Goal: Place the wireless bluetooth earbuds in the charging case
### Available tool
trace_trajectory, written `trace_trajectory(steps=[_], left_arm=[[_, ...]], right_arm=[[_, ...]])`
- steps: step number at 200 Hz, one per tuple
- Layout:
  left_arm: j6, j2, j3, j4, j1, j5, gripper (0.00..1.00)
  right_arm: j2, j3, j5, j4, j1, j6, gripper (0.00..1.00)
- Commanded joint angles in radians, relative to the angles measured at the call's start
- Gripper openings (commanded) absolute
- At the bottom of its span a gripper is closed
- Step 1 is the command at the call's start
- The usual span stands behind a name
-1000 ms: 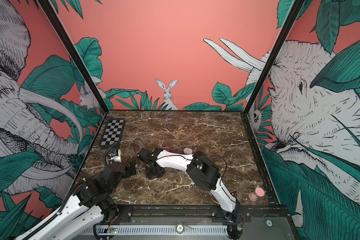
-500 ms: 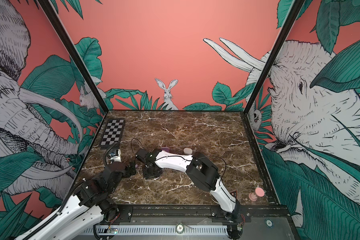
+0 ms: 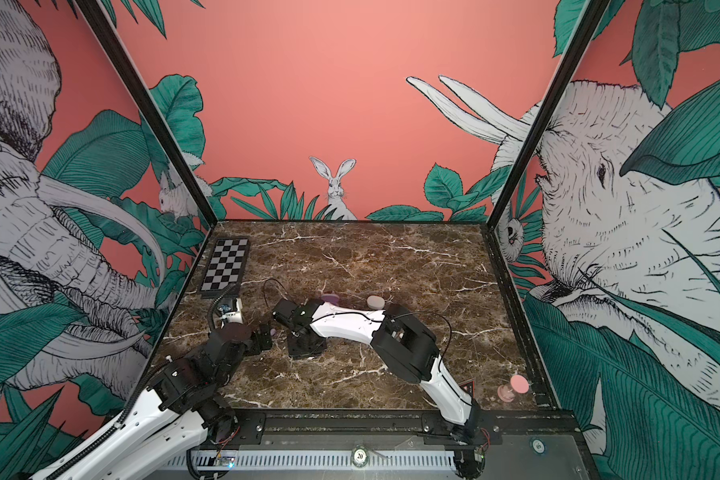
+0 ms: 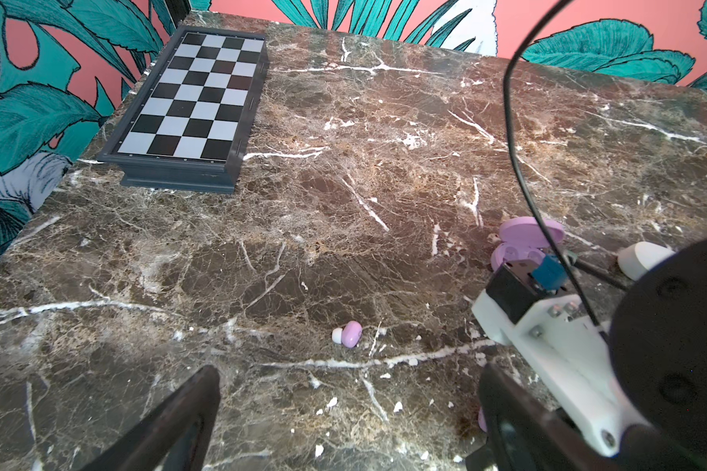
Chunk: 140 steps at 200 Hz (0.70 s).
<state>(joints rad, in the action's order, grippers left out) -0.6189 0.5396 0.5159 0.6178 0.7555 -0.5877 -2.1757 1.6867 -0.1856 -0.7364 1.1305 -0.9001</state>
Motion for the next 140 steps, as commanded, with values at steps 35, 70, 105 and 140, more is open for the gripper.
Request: trace_trajectory(steps=[35, 70, 105, 140], left_arm=[[-0.004, -0.001, -0.010, -0.010, -0.005, -0.012, 0.99], [-0.003, 0.001, -0.013, -0.013, -0.007, -0.012, 0.99], [-0.002, 0.002, -0.013, -0.015, -0.007, -0.011, 0.99], [-0.002, 0.002, -0.014, -0.015, -0.009, -0.009, 0.99]], right_arm=[[-0.018, 0.013, 0.009, 0.009, 0.005, -0.019, 0.37], [-0.020, 0.013, -0.003, 0.041, 0.005, -0.046, 0.37], [-0.022, 0.019, -0.003, 0.062, 0.005, -0.076, 0.37], [-0.043, 0.048, -0.011, 0.068, 0.002, -0.086, 0.37]])
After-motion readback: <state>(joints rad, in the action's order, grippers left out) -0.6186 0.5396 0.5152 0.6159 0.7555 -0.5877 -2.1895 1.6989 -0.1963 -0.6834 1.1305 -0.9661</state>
